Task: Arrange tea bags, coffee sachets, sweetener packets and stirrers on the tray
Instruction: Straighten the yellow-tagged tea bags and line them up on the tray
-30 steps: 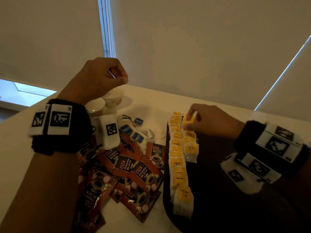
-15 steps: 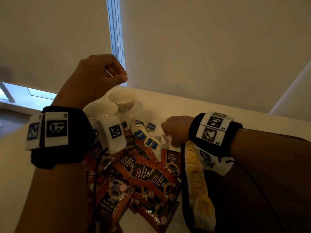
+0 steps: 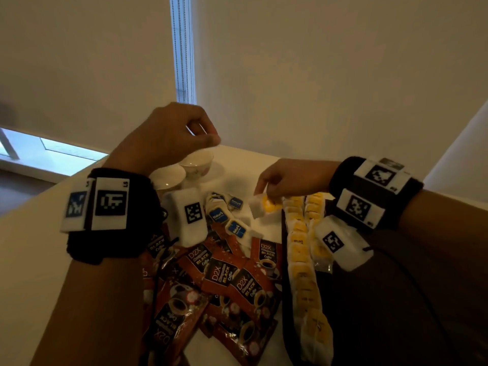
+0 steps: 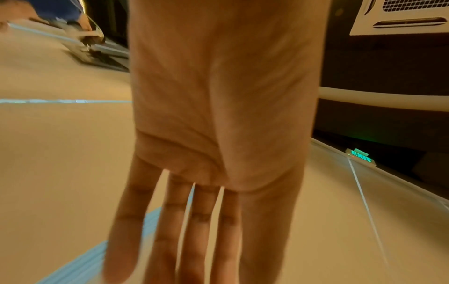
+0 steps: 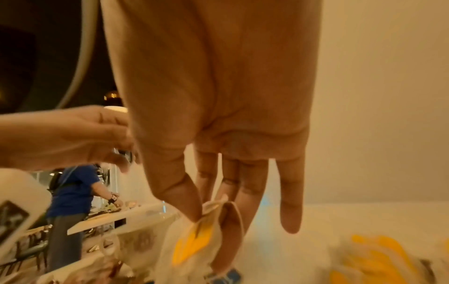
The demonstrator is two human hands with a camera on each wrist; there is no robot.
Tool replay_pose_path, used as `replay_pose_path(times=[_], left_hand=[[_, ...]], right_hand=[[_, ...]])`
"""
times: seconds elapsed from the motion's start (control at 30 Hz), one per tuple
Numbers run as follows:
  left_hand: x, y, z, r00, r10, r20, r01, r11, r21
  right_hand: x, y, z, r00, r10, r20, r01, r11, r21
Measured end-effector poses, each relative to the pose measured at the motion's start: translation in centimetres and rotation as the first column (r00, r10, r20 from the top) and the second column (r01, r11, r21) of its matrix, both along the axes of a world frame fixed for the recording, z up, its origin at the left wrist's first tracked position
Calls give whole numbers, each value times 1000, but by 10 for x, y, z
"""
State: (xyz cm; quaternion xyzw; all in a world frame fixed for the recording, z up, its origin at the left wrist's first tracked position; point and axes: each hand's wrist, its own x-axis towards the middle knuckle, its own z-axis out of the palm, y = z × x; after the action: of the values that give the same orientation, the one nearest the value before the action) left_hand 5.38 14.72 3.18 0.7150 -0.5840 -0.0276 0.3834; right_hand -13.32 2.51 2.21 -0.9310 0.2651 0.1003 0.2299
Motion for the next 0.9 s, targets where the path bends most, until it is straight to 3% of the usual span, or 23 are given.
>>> replay_pose_path(times=[0.1,0.17,0.33,0.47,0.6,0.7,0.9], left_hand=[[-25,-13,-4,986,-161,-43,166,938,303],[-45,-23,-10,962,-267,-63,270,881,389],[-75,-39,-15,922,-366,-124,385,894,229],[-87,-43,-17,903,-385,-189,409,905,114],[-97,-42,-18,872,-442,-209,483,847,223],[-98,-39,-14,881,-439,-177,470,853,225],[-74,-32,-6,900,-406,-160,431,881,192]], right_hand=[[-11,5,18,992,-22,126,17,999,38],[-21,8,27,972,-91,218,63,989,136],[-52,14,32,858,-306,413,183,933,311],[-79,18,21,780,-461,424,261,855,449],[-102,19,6,701,-566,434,334,798,501],[-124,17,-1,717,-601,352,403,771,494],[-144,14,-21,838,-544,-54,499,720,483]])
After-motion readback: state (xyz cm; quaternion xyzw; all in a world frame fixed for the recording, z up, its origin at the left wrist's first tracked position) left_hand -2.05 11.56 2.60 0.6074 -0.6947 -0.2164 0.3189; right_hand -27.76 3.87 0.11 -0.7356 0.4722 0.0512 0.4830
